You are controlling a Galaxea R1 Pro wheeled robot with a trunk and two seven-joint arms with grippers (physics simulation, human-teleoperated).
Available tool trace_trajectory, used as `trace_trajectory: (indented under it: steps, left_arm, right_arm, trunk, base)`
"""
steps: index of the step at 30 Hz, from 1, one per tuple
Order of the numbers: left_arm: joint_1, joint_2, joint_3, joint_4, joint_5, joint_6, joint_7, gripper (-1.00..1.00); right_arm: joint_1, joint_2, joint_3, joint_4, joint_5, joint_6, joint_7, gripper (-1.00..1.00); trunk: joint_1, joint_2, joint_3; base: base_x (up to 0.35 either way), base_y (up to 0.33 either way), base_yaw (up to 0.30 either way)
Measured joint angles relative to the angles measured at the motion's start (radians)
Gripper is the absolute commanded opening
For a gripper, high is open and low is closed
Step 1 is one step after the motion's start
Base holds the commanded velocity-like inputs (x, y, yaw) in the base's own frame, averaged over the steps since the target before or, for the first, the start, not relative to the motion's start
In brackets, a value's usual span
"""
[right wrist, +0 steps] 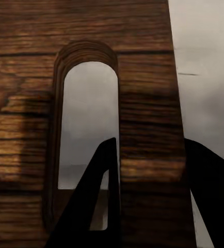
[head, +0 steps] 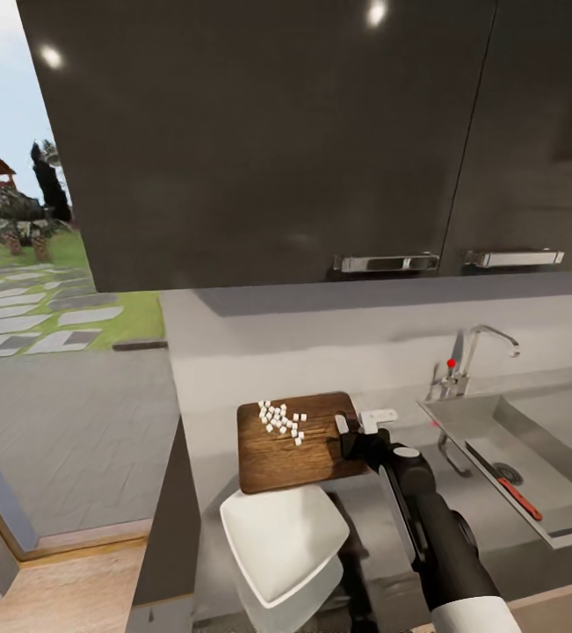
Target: In the kitchen, take the Vidalia onion out of the sink, dice it on the chopping board with the paring knife, put the diced onion into the bowl on the countertop, then place both the paring knife and the chopping board into the sink.
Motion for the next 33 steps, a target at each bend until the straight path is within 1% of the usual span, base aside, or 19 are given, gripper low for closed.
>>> trace_trajectory:
  steps: [1,6,11,14,23,30,33]
  left_arm:
    - [0.0,0.0,0.0,0.0,0.0,0.0,0.0,1.0]
    - [0.0,0.0,0.0,0.0,0.0,0.0,0.0,1.0]
    - [0.0,0.0,0.0,0.0,0.0,0.0,0.0,1.0]
    - [0.0,0.0,0.0,0.0,0.0,0.0,0.0,1.0]
    - [0.0,0.0,0.0,0.0,0.0,0.0,0.0,1.0]
    - [0.0,0.0,0.0,0.0,0.0,0.0,0.0,1.0]
    - [0.0,0.0,0.0,0.0,0.0,0.0,0.0,1.0]
  right_arm:
    - [0.0,0.0,0.0,0.016,-0.001,-0.033,0.0,-1.0]
    - [0.0,0.0,0.0,0.027,0.0,-0.058,0.002,-1.0]
    - [0.0,-0.001,-0.001,0.052,-0.003,-0.103,0.055,-1.0]
    - [0.0,-0.001,-0.001,0.065,-0.001,-0.125,0.068,-1.0]
    - [0.0,-0.002,-0.002,0.104,0.0,-0.192,0.074,-1.0]
    - [0.0,-0.002,-0.002,0.111,0.0,-0.208,0.074,-1.0]
    - [0.0,-0.002,-0.002,0.125,0.0,-0.239,0.075,-1.0]
  trunk:
    - [0.0,0.0,0.0]
    - [0.0,0.0,0.0]
    - [0.0,0.0,0.0]
    - [0.0,0.0,0.0]
    - [0.0,0.0,0.0]
    - [0.0,0.0,0.0]
    - [0.0,0.0,0.0]
  base:
    - [-0.004,0.003,0.0]
    - [-0.001,0.001,0.0]
    - [0.0,0.0,0.0]
    - [0.0,0.0,0.0]
    - [0.0,0.0,0.0]
    - [0.0,0.0,0.0]
    - [0.0,0.0,0.0]
